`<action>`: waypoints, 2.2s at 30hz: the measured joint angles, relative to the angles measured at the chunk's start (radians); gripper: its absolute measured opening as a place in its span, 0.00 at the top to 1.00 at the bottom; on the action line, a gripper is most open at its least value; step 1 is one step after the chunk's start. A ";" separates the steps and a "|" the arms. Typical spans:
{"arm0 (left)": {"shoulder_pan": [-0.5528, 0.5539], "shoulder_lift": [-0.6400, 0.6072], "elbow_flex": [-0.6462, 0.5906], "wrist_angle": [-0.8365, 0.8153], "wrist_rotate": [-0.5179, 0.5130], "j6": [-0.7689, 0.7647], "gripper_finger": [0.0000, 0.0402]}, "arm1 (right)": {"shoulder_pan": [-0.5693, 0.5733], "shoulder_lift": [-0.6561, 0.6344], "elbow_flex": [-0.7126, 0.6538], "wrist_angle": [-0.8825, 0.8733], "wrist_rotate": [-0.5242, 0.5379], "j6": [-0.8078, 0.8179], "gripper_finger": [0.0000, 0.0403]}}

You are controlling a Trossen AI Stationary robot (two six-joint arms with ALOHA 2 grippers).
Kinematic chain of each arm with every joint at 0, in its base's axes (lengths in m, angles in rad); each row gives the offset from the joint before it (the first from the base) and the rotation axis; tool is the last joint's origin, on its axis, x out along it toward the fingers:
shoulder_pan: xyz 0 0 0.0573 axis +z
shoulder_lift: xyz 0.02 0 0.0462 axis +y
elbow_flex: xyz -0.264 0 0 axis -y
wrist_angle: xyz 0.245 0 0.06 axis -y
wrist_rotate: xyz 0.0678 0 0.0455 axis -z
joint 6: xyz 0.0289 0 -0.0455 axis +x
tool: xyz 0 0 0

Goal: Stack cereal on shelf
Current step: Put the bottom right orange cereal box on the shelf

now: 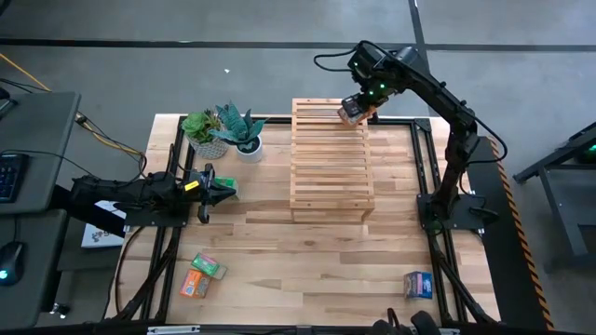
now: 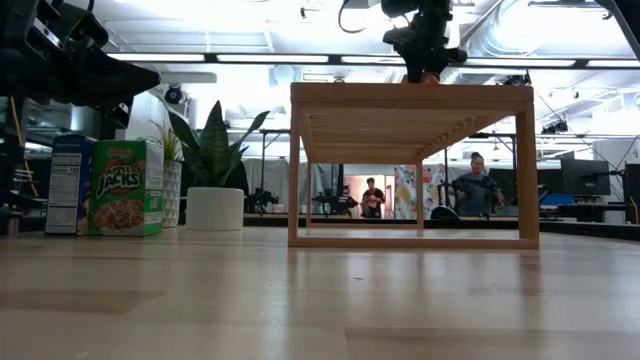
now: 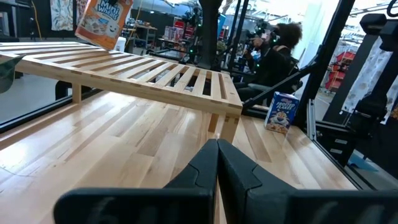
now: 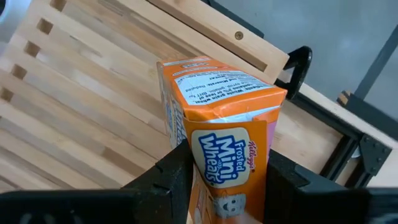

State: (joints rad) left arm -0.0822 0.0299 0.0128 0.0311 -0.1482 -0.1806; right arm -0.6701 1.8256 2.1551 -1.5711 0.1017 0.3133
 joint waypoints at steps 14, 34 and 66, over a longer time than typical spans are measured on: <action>0.000 0.000 0.000 0.000 0.000 0.000 1.00 | 0.000 0.000 0.000 0.001 0.175 -0.043 0.67; 0.000 0.000 0.000 0.000 0.000 0.000 1.00 | 0.000 0.006 0.000 0.004 0.148 -0.023 0.67; 0.000 0.000 0.000 0.000 0.000 0.000 1.00 | 0.003 0.039 0.000 0.063 0.139 -0.053 0.42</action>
State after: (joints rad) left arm -0.0822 0.0297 0.0127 0.0315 -0.1485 -0.1806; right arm -0.6674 1.8648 2.1548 -1.5085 0.2411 0.2605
